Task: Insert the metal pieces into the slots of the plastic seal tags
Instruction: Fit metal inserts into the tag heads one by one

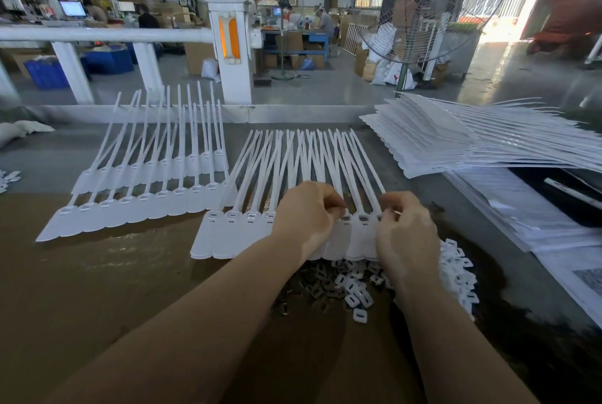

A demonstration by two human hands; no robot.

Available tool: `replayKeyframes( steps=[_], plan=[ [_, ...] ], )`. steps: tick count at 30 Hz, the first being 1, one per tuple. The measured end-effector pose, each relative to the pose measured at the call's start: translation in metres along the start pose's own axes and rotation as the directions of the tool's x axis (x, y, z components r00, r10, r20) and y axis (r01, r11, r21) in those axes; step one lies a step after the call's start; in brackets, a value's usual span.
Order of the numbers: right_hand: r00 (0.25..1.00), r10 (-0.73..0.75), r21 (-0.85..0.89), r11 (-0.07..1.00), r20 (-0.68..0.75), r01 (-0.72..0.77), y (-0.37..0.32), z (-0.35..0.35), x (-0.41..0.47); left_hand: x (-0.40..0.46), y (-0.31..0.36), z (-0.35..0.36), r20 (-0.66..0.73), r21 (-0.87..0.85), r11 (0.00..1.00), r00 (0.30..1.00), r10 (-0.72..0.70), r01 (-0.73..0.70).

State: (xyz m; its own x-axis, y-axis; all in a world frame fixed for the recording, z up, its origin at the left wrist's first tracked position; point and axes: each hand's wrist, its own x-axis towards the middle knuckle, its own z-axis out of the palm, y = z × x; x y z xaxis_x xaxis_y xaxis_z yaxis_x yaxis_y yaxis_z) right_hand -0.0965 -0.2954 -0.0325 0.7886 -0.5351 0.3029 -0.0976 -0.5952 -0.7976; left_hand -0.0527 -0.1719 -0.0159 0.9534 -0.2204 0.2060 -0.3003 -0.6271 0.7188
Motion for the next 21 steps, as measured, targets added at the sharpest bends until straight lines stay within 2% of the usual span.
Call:
replayKeyframes(
  steps=[4,11,15,21],
  plan=[
    [0.999,-0.036,0.005,0.999,0.005,0.036,0.0004,0.0004,-0.0004,-0.0004,0.0036,0.0027,0.006,0.140,0.990,1.000,0.029,-0.030],
    [0.998,-0.059,-0.035,0.998,0.012,0.059,0.0002,0.0014,-0.0010,-0.0021,0.0060,0.0040,0.037,0.377,0.909,0.984,0.177,-0.177],
    [0.998,-0.056,-0.031,0.998,0.031,0.057,-0.0015,0.0014,-0.0025,-0.0030,0.0082,0.0022,0.097,0.438,0.877,0.980,0.174,-0.199],
    [0.997,-0.059,-0.031,0.998,0.039,0.060,-0.0021,0.0017,-0.0035,-0.0067,0.0077,0.0032,0.109,0.447,0.868,0.976,0.187,-0.217]
  ],
)
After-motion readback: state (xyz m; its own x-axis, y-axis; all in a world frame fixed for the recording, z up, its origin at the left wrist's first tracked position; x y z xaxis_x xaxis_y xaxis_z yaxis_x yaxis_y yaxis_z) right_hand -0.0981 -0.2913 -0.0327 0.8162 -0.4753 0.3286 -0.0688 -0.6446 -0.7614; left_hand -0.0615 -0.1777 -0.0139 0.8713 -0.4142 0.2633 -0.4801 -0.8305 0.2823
